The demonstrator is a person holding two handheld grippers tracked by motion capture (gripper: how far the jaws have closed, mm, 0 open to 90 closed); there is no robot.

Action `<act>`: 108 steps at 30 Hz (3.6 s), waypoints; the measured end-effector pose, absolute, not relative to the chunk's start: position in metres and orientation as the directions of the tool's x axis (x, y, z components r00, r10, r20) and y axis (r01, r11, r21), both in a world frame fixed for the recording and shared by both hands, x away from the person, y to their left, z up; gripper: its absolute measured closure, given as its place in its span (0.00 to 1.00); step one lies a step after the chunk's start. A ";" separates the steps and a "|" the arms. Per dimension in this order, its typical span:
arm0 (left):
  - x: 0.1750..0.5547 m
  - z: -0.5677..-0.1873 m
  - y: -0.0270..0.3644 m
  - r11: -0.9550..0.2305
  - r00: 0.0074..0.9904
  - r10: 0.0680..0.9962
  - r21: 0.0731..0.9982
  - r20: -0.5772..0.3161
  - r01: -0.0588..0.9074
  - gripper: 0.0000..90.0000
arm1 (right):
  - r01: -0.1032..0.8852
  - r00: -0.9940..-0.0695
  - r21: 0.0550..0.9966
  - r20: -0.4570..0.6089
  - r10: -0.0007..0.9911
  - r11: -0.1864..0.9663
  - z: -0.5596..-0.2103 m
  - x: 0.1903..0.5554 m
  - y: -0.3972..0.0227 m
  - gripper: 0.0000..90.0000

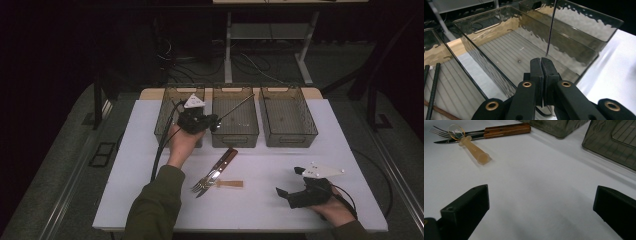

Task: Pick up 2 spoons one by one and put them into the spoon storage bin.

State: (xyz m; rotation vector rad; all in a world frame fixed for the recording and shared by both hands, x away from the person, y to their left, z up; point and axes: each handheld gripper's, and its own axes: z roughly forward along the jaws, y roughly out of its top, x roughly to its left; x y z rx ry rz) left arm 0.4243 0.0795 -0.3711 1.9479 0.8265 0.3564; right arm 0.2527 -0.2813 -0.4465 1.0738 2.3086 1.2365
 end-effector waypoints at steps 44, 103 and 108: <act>0.424 -0.371 0.069 -0.345 0.759 0.642 0.844 -0.107 0.411 0.50 | 0.466 -0.675 0.812 0.070 0.734 0.351 -0.446 0.252 -0.281 0.00; 0.325 -0.422 0.044 -0.634 0.968 0.227 0.737 -0.111 0.233 0.71 | 0.474 -0.680 0.801 0.070 0.730 0.365 -0.449 0.253 -0.278 0.00; 0.325 -0.427 0.034 -0.671 0.977 0.184 0.713 -0.106 0.204 0.75 | 0.473 -0.682 0.801 0.068 0.728 0.368 -0.449 0.253 -0.278 0.00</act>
